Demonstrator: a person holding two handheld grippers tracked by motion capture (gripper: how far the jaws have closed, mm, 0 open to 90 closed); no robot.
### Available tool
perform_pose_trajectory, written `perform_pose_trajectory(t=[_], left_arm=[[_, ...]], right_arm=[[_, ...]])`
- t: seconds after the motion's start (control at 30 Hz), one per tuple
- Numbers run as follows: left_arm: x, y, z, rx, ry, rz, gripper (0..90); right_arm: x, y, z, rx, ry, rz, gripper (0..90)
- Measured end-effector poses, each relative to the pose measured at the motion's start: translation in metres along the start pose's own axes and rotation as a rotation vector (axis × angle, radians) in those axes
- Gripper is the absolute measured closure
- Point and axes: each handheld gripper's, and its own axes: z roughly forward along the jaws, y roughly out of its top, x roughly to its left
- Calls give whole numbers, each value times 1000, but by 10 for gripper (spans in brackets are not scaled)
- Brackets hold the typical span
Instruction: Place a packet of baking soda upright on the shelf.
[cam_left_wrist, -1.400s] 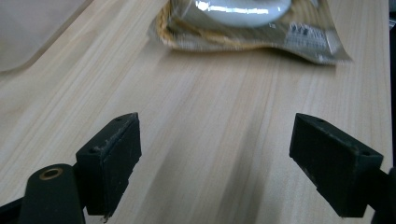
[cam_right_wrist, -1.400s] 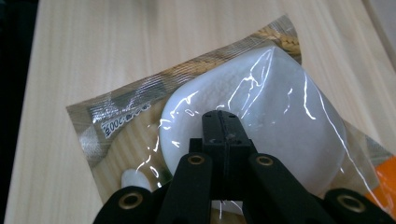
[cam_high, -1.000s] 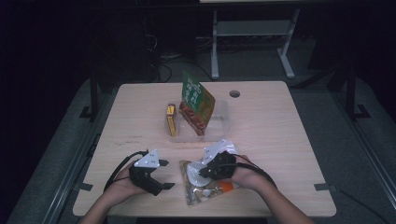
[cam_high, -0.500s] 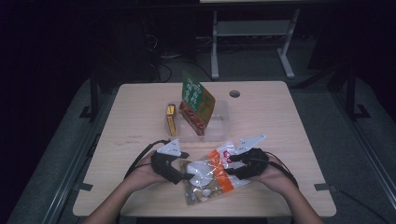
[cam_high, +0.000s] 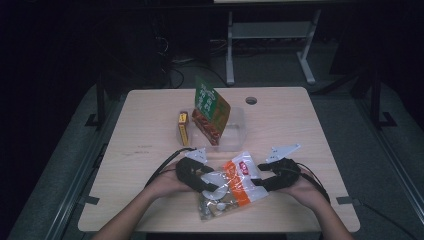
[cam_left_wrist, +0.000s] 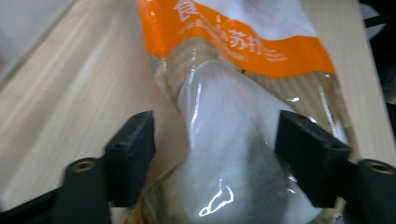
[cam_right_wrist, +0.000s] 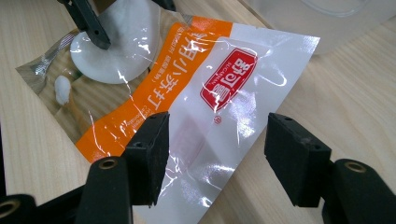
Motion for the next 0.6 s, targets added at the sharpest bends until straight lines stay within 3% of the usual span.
perform_pose_trajectory(t=[0.23,0.47,0.6], left_arm=[[3,-1,0,0,-48,-5,448],[2,-1,-1,3,-50,-2,592],[-1,0,-3,-5,-42,5,767]], right_arm=[[-1,1,0,-6,-13,0,405],[-2,1,2,-5,-23,0,411],[-3,1,3,-8,-17,2,435]])
